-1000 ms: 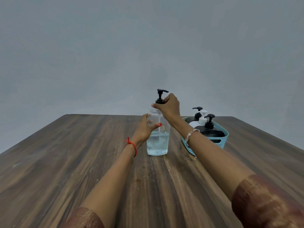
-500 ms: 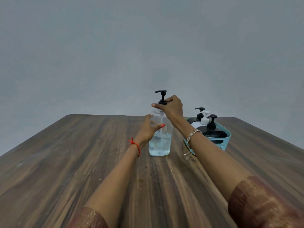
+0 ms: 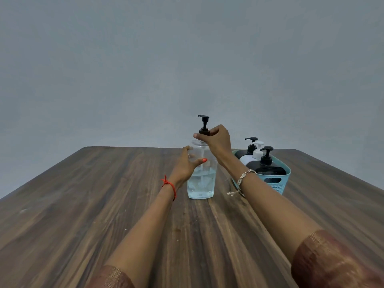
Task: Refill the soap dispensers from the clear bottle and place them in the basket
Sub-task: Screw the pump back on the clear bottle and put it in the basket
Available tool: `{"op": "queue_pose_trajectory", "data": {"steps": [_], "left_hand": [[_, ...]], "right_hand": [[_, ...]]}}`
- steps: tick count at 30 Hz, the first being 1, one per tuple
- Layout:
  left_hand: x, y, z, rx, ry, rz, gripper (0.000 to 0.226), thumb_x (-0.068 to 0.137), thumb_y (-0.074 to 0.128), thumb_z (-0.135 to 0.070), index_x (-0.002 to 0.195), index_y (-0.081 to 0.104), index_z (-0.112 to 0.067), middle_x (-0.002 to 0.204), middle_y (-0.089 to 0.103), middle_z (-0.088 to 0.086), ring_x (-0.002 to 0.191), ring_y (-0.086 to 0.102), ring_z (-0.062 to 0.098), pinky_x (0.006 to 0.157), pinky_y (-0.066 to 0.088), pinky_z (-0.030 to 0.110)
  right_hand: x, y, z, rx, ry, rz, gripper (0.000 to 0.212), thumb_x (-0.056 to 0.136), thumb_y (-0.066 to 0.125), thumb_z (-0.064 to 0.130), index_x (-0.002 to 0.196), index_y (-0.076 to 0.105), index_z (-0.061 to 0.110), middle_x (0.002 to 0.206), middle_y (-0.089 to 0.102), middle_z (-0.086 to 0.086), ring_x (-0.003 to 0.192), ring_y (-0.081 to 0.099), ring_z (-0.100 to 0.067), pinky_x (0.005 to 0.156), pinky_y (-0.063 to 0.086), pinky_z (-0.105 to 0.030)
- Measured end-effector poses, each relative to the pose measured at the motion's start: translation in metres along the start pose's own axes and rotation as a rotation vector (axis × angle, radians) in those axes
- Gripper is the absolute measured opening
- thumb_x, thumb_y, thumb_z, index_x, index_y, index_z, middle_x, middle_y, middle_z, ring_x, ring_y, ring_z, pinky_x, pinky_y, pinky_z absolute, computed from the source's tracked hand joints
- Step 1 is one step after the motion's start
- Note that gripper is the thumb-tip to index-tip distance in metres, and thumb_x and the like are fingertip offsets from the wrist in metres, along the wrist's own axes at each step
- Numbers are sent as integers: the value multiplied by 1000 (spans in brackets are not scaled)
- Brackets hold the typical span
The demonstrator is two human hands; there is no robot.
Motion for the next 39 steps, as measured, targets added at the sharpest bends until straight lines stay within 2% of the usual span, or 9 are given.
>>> {"op": "queue_pose_trajectory", "data": {"steps": [3, 8, 13, 18, 24, 29, 33, 36, 39], "left_hand": [[0, 0, 0, -5, 1, -5, 72, 84, 66, -32, 141, 26, -13, 134, 44, 13, 120, 46, 24, 96, 38, 32], [0, -1, 1, -13, -2, 0, 73, 84, 66, -32, 142, 25, -13, 135, 45, 12, 121, 46, 23, 94, 37, 31], [1, -1, 1, -16, 2, 8, 73, 84, 66, -32, 143, 26, -13, 133, 47, 12, 122, 47, 24, 101, 39, 35], [-1, -1, 1, -16, -5, 13, 74, 84, 66, -31, 143, 26, -12, 133, 47, 12, 123, 47, 25, 103, 39, 38], [-1, -3, -1, -33, -22, 28, 73, 81, 69, -32, 140, 30, -14, 130, 50, 12, 120, 50, 25, 104, 41, 44], [-3, -2, -1, -53, -11, 23, 70, 82, 68, -30, 140, 31, -14, 129, 49, 11, 116, 50, 23, 101, 42, 39], [-3, -1, 0, -53, 0, 5, 70, 84, 67, -29, 141, 29, -13, 131, 47, 11, 119, 48, 24, 100, 40, 36], [-5, 2, 0, -58, -4, -20, 69, 83, 67, -28, 140, 31, -13, 132, 48, 11, 119, 49, 24, 102, 41, 40], [-7, 3, -1, -69, 4, -34, 68, 83, 67, -29, 139, 33, -14, 133, 49, 8, 119, 49, 22, 103, 42, 43]], "right_hand": [[2, -9, 1, 154, 43, 153, 30, 78, 69, 3, 106, 61, -2, 92, 64, -6, 75, 59, -5, 69, 46, -13], [2, -7, 3, 155, 30, 94, 26, 68, 79, 4, 92, 69, 2, 77, 67, 2, 64, 63, 2, 60, 46, -5], [1, -2, 7, 130, 36, 38, 29, 65, 82, 4, 91, 71, -2, 81, 67, -5, 67, 62, -6, 55, 46, -4], [-2, -1, 9, 98, 16, 6, 25, 67, 80, 2, 89, 70, -4, 81, 67, -8, 62, 59, -4, 49, 43, -1], [0, -7, 5, 102, 10, 113, 33, 73, 76, 8, 102, 63, -1, 92, 66, -7, 74, 62, -6, 61, 46, -6], [1, -13, 6, 116, 10, 198, 26, 80, 69, 7, 103, 67, -3, 93, 66, -11, 73, 62, -3, 60, 44, 1], [2, -9, 3, 95, 1, 146, 24, 77, 72, 8, 99, 69, -1, 92, 69, -12, 71, 63, -3, 68, 47, -6], [-2, -1, 3, 79, -28, 38, 22, 76, 74, 7, 95, 71, -2, 89, 70, -14, 69, 64, -12, 66, 49, -8], [-8, 8, 5, 28, -79, -61, 21, 75, 74, 7, 92, 71, -4, 89, 71, -19, 78, 65, -21, 75, 52, -23]]}}
Point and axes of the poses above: each hand's wrist, its own x-axis towards the middle knuckle, its own y-axis out of the palm, z = x × y, the point moved 1 cm from there along x, towards the middle knuckle
